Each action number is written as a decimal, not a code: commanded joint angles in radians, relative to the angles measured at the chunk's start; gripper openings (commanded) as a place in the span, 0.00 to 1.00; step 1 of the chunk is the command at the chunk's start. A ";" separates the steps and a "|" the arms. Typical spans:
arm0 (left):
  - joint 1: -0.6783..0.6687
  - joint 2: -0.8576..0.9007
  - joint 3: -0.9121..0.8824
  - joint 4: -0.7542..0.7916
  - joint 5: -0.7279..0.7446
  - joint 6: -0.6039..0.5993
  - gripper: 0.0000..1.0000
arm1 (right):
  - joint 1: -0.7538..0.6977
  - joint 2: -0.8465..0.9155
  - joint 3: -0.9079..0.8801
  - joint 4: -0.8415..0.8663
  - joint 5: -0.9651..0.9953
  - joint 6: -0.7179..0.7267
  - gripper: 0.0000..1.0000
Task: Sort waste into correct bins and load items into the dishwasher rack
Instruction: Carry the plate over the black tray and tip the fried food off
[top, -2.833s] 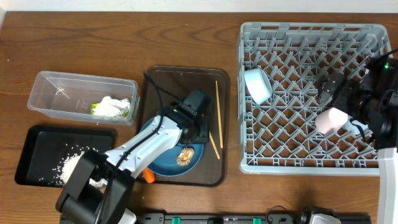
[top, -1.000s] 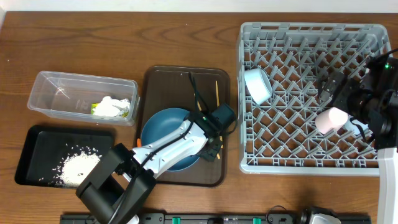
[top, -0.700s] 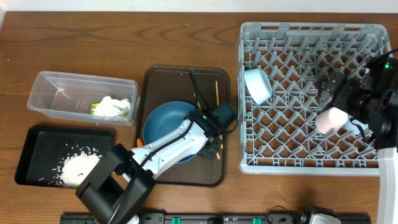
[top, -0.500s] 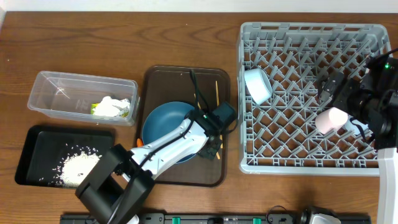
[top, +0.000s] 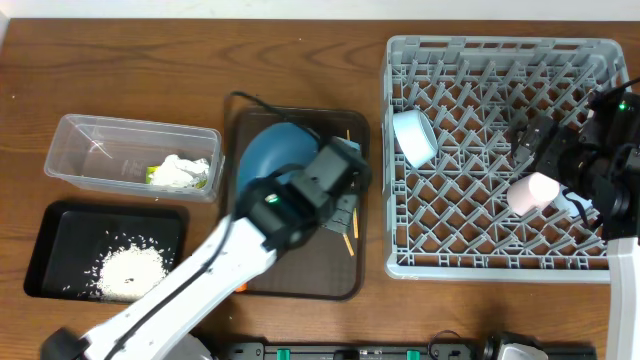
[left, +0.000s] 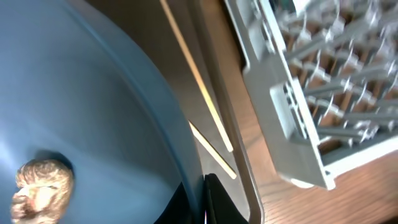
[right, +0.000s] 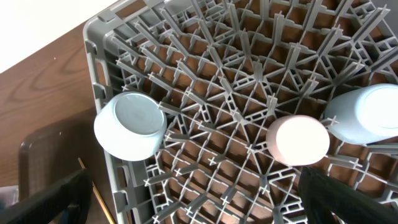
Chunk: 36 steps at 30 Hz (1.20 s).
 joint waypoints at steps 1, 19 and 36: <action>0.050 -0.079 0.018 -0.027 -0.100 -0.083 0.06 | -0.013 0.001 0.003 -0.001 -0.005 0.003 0.98; 0.821 -0.355 -0.025 -0.123 0.001 -0.113 0.06 | -0.013 0.001 0.003 -0.015 -0.004 0.002 0.98; 1.552 -0.351 -0.192 0.071 0.912 0.175 0.06 | -0.013 0.001 0.003 -0.021 -0.004 -0.009 0.99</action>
